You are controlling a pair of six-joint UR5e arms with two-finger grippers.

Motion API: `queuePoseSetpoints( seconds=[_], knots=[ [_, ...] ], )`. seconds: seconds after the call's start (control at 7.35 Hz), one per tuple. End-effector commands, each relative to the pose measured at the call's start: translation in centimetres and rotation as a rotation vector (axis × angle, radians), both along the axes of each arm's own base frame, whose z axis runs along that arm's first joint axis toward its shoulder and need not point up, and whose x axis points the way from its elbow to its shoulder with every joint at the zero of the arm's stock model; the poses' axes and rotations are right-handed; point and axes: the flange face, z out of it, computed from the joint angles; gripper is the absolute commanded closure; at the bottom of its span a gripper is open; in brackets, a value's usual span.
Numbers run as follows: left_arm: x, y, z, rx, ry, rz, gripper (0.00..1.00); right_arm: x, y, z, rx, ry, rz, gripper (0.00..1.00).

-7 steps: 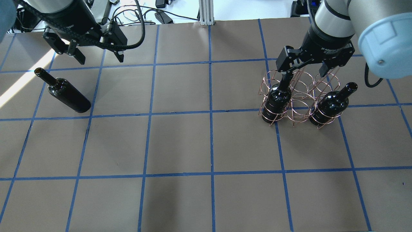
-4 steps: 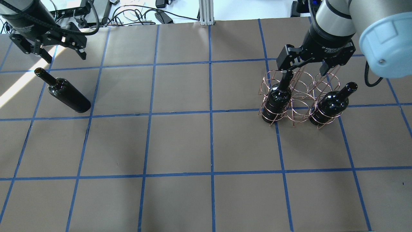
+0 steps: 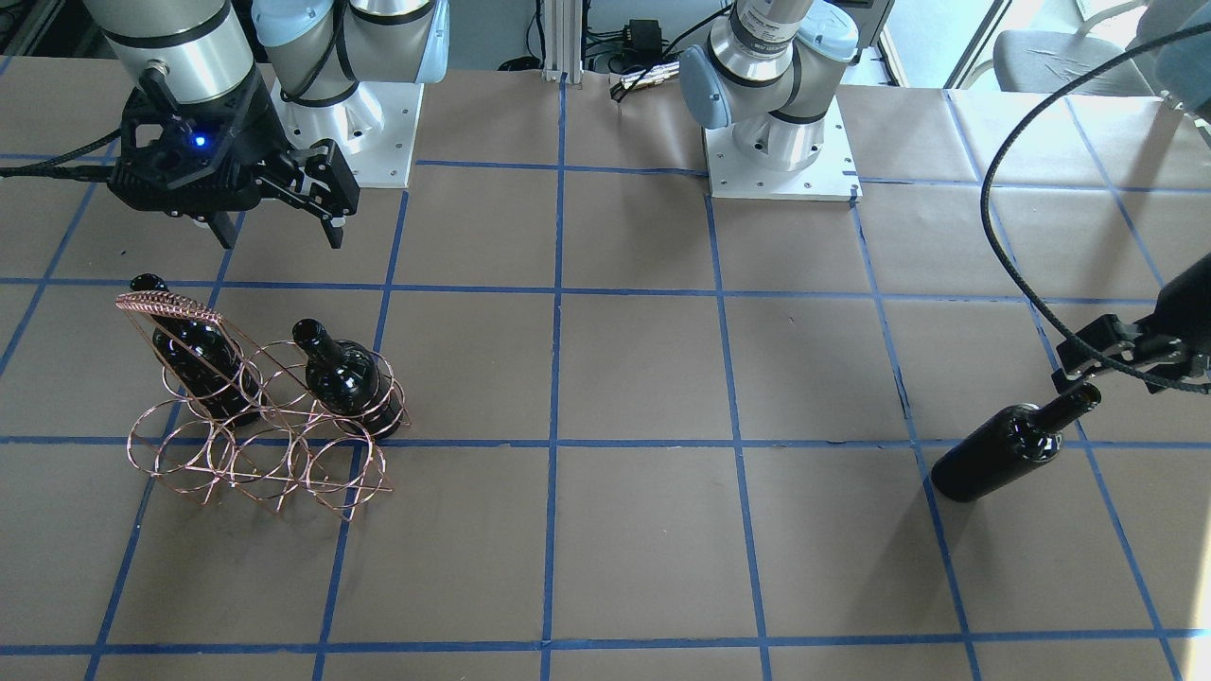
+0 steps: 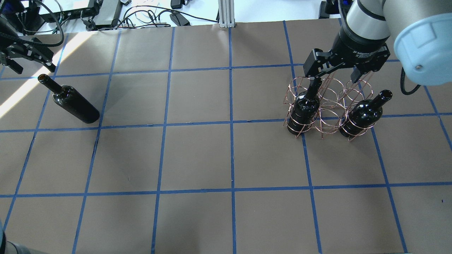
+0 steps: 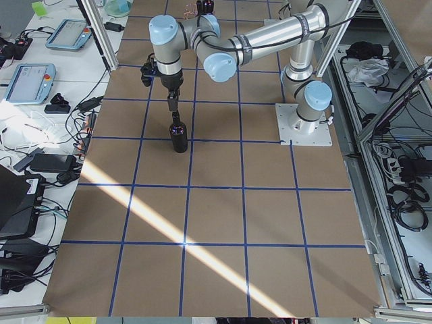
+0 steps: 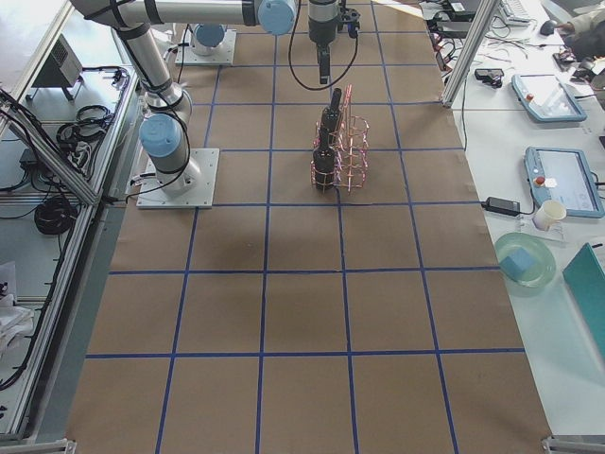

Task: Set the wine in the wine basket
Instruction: 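Move the left gripper down over the neck of the lying wine bottle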

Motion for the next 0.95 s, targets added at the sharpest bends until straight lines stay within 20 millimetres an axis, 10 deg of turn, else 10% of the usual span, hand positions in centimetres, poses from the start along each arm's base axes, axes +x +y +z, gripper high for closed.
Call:
queuePoseSetpoints(
  seconds=[0.0, 0.68, 0.82],
  knots=[
    [1.1, -2.4, -3.1, -0.022, 0.052, -0.008, 0.00, 0.0, 0.0, 0.0, 0.000, 0.000, 0.000, 0.00],
    [0.7, -1.0, -6.3, 0.083, 0.051, 0.014, 0.09, 0.0, 0.0, 0.2, -0.003, -0.002, 0.000, 0.00],
    [0.7, -0.9, -6.4, 0.087, 0.051, 0.014, 0.31, 0.0, 0.0, 0.2, -0.003, -0.001, 0.003, 0.00]
  ],
)
